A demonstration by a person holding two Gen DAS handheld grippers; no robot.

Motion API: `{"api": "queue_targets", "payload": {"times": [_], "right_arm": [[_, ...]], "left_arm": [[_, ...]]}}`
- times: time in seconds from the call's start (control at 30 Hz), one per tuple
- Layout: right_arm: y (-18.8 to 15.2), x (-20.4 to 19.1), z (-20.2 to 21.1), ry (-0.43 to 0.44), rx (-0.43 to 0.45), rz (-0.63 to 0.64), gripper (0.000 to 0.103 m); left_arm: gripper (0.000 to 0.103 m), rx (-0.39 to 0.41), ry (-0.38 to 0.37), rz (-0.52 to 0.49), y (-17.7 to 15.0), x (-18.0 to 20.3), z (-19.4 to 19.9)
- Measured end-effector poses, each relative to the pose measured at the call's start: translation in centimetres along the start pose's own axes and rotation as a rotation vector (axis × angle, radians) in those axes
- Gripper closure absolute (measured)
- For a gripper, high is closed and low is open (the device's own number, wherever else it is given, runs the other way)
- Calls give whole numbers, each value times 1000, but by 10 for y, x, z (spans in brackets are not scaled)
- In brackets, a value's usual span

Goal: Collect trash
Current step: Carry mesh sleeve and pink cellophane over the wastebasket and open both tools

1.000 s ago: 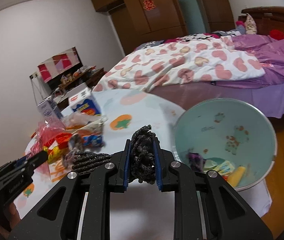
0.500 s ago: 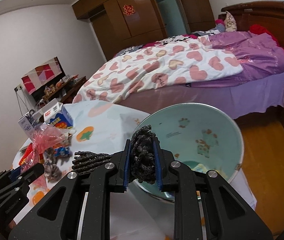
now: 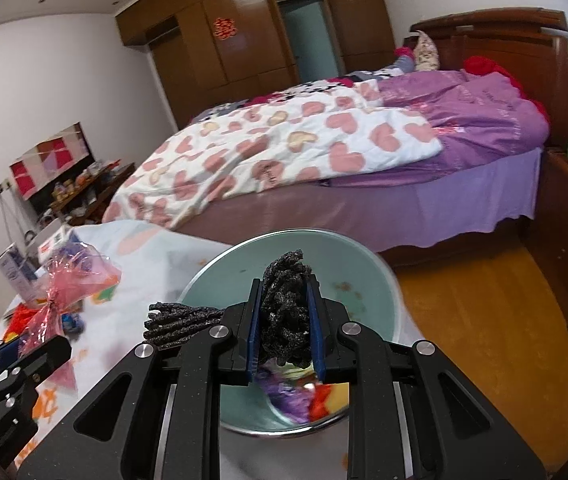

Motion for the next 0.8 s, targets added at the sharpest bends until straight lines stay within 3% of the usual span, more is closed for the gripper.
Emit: {"api": "queue_targets", "payload": {"times": [0.3,0.8], "right_arm": [[-5,36,-11,-76,-10,28,82],[-25,55,-33,-126,-69,105,81]], "left_arm": [[72,-26,-79,-63,-2,54,-21],[72,-122,-119,-83,-25,85,-56]]}}
Point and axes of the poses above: each gripper's, at about its wrist camera, not at the fingertips, and z roughly against the way its jaws point, x to its right, y to its top, the point moved 10 cm from there along -z, roughly the way its jaws point, and after that the axes turned 12 degrees about x, right-handed, at the moved point
